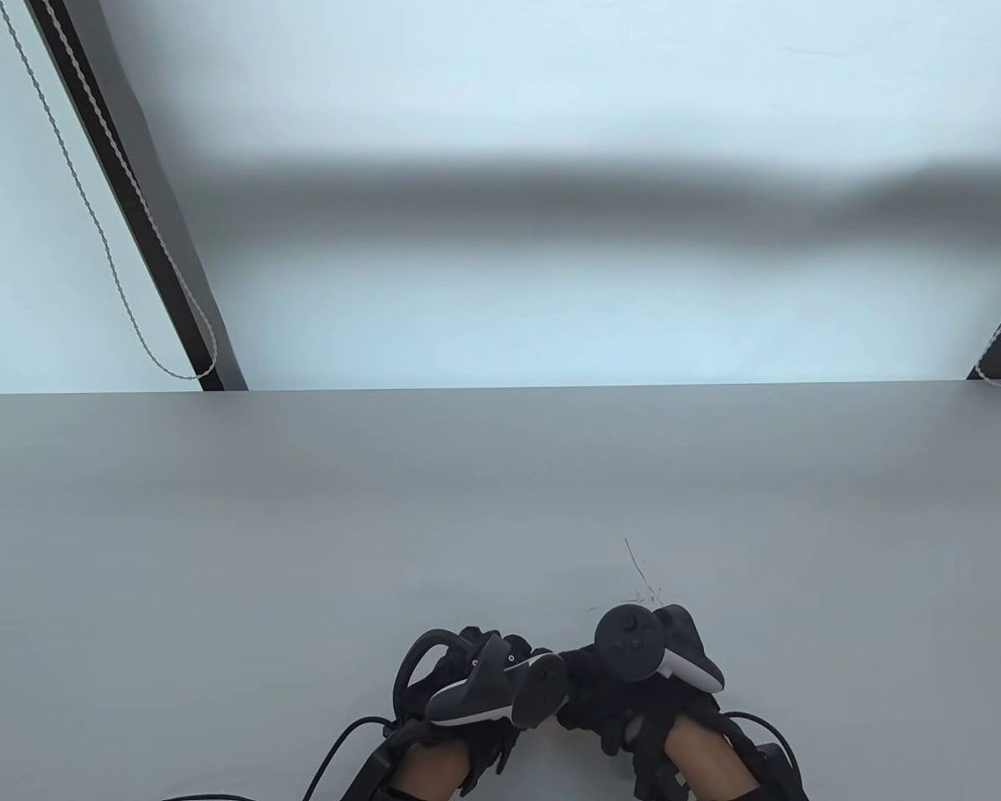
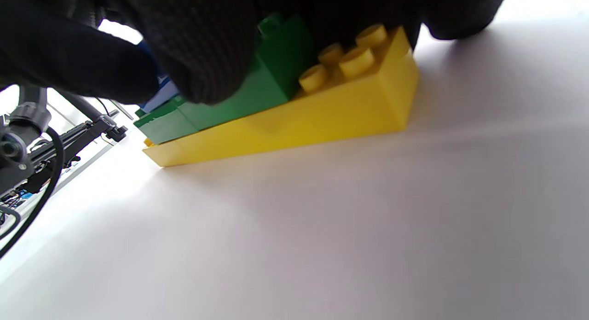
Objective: Stack lego bricks
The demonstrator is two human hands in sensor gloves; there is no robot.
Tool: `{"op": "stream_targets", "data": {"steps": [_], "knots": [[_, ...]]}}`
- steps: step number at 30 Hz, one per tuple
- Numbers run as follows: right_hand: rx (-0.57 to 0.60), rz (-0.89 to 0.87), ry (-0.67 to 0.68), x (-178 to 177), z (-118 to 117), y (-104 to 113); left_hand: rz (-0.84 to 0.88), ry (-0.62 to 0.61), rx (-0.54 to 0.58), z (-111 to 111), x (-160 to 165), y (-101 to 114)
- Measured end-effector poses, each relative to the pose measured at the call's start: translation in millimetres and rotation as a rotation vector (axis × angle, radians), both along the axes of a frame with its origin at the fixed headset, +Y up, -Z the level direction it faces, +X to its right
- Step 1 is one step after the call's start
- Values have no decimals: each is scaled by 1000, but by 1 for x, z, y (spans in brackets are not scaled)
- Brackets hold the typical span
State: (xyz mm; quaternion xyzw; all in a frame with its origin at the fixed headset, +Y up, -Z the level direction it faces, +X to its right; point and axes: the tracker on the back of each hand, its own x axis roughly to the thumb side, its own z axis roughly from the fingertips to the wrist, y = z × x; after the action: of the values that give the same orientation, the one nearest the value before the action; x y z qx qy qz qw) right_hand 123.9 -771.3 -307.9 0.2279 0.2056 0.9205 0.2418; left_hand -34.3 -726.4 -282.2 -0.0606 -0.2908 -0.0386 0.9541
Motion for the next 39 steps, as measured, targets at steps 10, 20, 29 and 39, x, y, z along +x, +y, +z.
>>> {"op": "stream_targets", "data": {"steps": [10,20,29,39], "knots": [[-1,-2,3,0,0,0,45,31,-66,-8,-2,-3],[-2,-10,11,1,-1,-1,140,52,-211,-22,-12,-9],[-1,-5,13,1,-2,-1,196,51,-289,-28,-17,-14],[102,73,46,-5,3,5,232,31,-309,-29,-30,-20]]}}
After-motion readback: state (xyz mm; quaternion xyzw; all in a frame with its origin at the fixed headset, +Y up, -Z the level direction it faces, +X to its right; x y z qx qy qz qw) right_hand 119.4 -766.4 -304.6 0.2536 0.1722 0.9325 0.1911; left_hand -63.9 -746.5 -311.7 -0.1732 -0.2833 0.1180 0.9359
